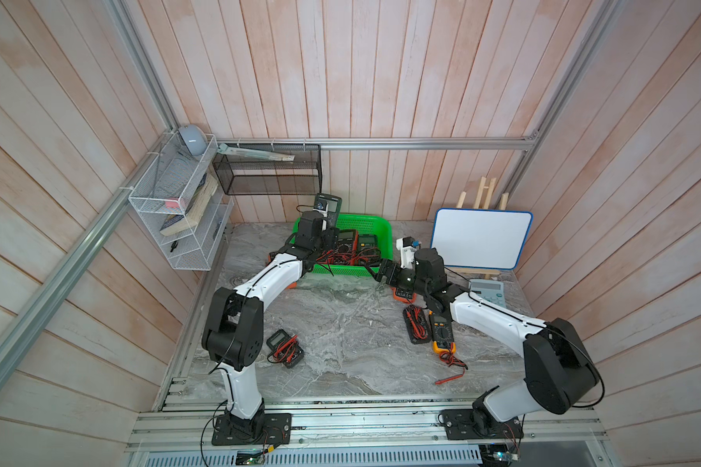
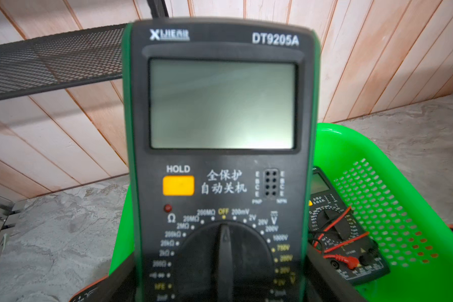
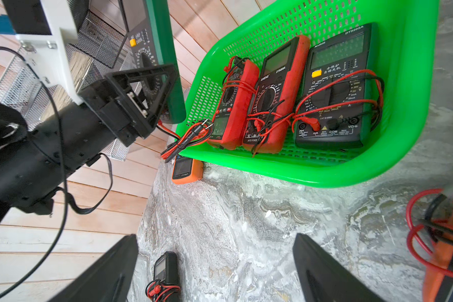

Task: Put the multimeter into the basket
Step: Place the multimeter in the basket.

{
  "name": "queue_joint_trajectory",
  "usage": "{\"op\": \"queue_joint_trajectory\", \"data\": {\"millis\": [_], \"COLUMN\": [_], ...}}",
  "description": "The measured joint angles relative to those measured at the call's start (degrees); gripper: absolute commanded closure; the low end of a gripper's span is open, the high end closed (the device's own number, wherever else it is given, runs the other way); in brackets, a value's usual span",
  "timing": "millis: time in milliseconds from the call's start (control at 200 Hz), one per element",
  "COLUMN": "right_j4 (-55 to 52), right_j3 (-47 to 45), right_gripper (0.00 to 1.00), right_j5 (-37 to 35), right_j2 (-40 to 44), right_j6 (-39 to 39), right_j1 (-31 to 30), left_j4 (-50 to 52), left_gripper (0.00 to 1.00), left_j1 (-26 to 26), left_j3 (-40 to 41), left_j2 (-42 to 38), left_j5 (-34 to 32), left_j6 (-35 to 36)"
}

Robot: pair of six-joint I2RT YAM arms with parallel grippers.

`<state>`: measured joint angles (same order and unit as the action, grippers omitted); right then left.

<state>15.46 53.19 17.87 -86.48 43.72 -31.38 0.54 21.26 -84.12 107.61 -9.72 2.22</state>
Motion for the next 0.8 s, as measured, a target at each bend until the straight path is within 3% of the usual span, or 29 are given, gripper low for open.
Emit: {"op": "queue_joint_trajectory", "data": {"millis": [410,800], "right_j4": [0.33,1.25], "right_j3": [-0.57,-0.98], "right_gripper": [0.02,0.02], "right_j5": [-0.42,-0.90], "right_j2": [0.00,-1.11], "right_j6": [0.26,0.87], "right_j1": [0.00,0.00], "left_j4": [-8.02,-9.60], "left_gripper": [1.00,1.00], "left_j1": [-0.70,-1.90], "left_j3": [0.17,6.01], "left_j2": [5.33,5.42], "left_j5": [0.42,0.50], "left_j6": [3.13,1.01]}}
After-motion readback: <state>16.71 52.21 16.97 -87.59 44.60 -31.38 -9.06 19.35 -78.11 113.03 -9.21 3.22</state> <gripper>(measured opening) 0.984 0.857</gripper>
